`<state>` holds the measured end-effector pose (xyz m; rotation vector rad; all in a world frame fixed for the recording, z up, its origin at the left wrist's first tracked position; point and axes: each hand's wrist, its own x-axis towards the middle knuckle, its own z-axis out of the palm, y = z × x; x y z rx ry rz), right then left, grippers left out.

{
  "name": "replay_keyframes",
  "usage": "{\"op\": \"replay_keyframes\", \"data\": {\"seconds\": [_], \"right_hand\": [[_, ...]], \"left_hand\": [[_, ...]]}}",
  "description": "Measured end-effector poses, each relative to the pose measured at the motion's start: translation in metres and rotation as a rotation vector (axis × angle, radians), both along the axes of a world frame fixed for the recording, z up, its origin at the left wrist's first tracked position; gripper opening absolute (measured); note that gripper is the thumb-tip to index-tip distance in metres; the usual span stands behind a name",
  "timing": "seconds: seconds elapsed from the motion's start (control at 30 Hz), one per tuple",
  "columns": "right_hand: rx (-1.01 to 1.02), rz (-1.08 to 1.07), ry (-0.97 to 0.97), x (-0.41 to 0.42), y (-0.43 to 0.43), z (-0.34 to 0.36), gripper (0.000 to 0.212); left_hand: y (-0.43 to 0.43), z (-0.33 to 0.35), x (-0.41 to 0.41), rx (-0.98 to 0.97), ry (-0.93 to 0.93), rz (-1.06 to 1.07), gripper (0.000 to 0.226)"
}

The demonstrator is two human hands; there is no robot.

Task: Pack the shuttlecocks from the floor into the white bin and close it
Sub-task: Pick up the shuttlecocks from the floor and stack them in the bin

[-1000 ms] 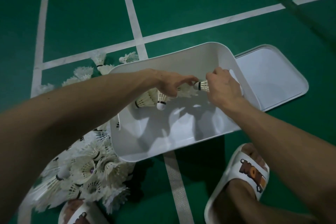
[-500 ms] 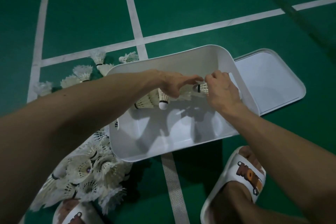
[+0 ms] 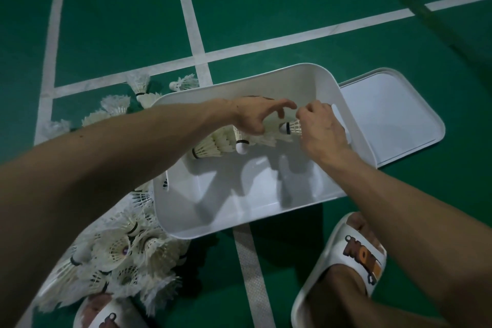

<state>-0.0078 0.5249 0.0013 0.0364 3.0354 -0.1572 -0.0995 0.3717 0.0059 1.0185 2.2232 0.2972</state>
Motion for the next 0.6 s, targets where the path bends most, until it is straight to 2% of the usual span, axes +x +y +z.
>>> {"op": "replay_keyframes", "data": {"seconds": [0.1,0.17,0.3,0.47,0.6], "right_hand": [[-0.019,0.005,-0.017,0.000,0.001,0.000,0.037],[-0.031,0.007,-0.021,0.000,0.000,0.001,0.037],[-0.057,0.002,-0.022,0.000,0.000,0.001,0.039],[-0.056,-0.005,0.011,-0.002,0.004,-0.001,0.033],[-0.152,-0.078,0.024,-0.006,0.005,-0.001,0.031]], "left_hand": [[0.011,-0.001,0.004,0.046,-0.115,0.015,0.090],[0.013,-0.002,0.006,0.001,-0.159,0.010,0.093],[0.011,-0.009,0.003,-0.137,-0.087,-0.055,0.097],[0.001,0.000,-0.004,-0.100,-0.145,0.016,0.095],[-0.009,0.002,-0.003,-0.114,-0.133,0.044,0.093]]}}
